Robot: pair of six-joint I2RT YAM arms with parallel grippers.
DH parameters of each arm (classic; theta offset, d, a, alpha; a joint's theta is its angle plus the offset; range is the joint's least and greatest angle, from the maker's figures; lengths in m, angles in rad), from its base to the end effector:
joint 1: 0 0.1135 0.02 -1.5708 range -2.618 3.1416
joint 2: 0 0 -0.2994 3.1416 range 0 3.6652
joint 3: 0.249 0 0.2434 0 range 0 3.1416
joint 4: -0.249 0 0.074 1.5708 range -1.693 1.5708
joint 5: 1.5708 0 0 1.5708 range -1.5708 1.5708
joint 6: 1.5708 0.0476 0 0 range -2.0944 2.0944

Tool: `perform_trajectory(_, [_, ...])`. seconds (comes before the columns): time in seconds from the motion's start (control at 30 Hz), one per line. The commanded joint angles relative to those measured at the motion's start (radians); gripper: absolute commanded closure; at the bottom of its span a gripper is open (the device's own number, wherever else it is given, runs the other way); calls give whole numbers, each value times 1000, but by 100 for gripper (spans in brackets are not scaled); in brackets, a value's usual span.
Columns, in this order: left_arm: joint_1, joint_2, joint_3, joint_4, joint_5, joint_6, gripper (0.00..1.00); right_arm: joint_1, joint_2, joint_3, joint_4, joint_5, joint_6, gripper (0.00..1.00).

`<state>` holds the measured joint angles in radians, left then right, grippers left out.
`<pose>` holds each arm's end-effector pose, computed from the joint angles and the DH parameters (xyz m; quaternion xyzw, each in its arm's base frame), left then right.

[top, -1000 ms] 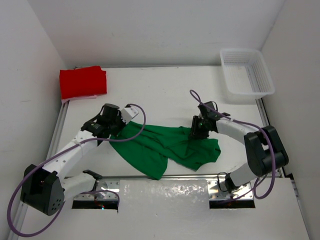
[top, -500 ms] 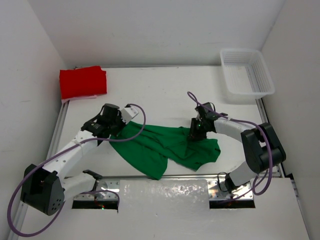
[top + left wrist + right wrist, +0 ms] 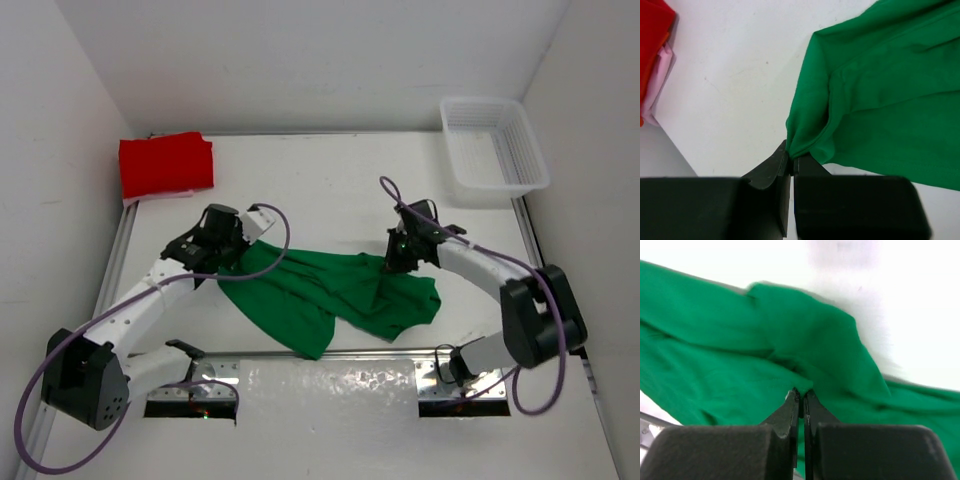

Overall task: Fold and stack the t-shirts
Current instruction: Flatten out the tshirt

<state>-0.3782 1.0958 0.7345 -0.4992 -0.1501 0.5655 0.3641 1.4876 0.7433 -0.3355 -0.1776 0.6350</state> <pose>0.1921 -0.0687 0.2607 0.4018 0.8446 0.1024 0.3387 0.2458 0.1027 0.1896 0.1091 0.9603 0.1915 0.1713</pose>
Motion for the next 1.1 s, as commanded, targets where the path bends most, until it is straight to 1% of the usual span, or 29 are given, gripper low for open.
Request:
perform_trajectory(0.0, [7, -42, 130, -7, -10, -29, 100, -5, -194, 113, -48, 153, -83, 100])
perform_trajectory(0.03, [7, -48, 156, -22, 0, -36, 100, -7, -226, 164, -69, 174, -99, 100])
perform_trajectory(0.07, [7, -57, 217, -41, 9, -38, 100, -7, -296, 185, -86, 199, -115, 100])
perform_trajectory(0.1, [9, -60, 253, -77, 23, -38, 100, -8, -334, 206, -112, 223, -136, 100])
perform_trajectory(0.13, [7, -63, 282, -96, 24, -38, 100, -8, -369, 246, -122, 274, -149, 100])
perform_trajectory(0.17, [7, -66, 346, -114, 26, -38, 100, -8, -439, 263, -123, 291, -173, 100])
perform_trajectory(0.23, [7, -68, 414, -171, 41, -30, 100, -8, -496, 324, -140, 341, -195, 100])
perform_trajectory(0.3, [7, -57, 528, -229, 72, -30, 100, -8, -541, 388, -181, 369, -234, 100])
perform_trajectory(0.33, [5, -50, 570, -249, 81, -29, 100, -7, -547, 471, -200, 378, -248, 100])
perform_trajectory(0.37, [5, -33, 665, -283, 96, -29, 100, -8, -553, 516, -235, 395, -276, 100])
perform_trajectory(0.4, [5, -27, 716, -295, 101, -29, 100, -7, -556, 604, -249, 400, -290, 100])
perform_trajectory(0.43, [5, -13, 814, -306, 101, -27, 100, -8, -561, 649, -260, 414, -302, 100])
perform_trajectory(0.47, [5, -5, 860, -324, 106, -26, 100, -8, -566, 688, -276, 423, -326, 100])
perform_trajectory(0.5, [5, 6, 956, -337, 106, -18, 100, -8, -576, 767, -286, 429, -339, 100])
perform_trajectory(0.57, [5, 21, 1046, -366, 109, -10, 100, -8, -581, 842, -306, 438, -371, 100])
perform_trajectory(0.6, [5, 24, 1118, -371, 110, -3, 100, -8, -575, 917, -316, 434, -379, 100])
perform_trajectory(0.63, [5, 27, 1144, -377, 110, 2, 100, -8, -567, 962, -342, 426, -389, 100])
perform_trajectory(0.67, [5, 27, 1183, -378, 112, 11, 100, -8, -546, 1044, -359, 414, -391, 100])
perform_trajectory(0.77, [5, 26, 1230, -394, 129, 22, 100, -8, -524, 1158, -399, 372, -386, 100])
perform_trajectory(0.93, [5, 26, 1325, -418, 146, 28, 100, -8, -541, 1240, -401, 383, -393, 100])
perform_trajectory(1.07, [5, 47, 1448, -423, 126, 36, 100, -8, -538, 1321, -418, 414, -414, 100])
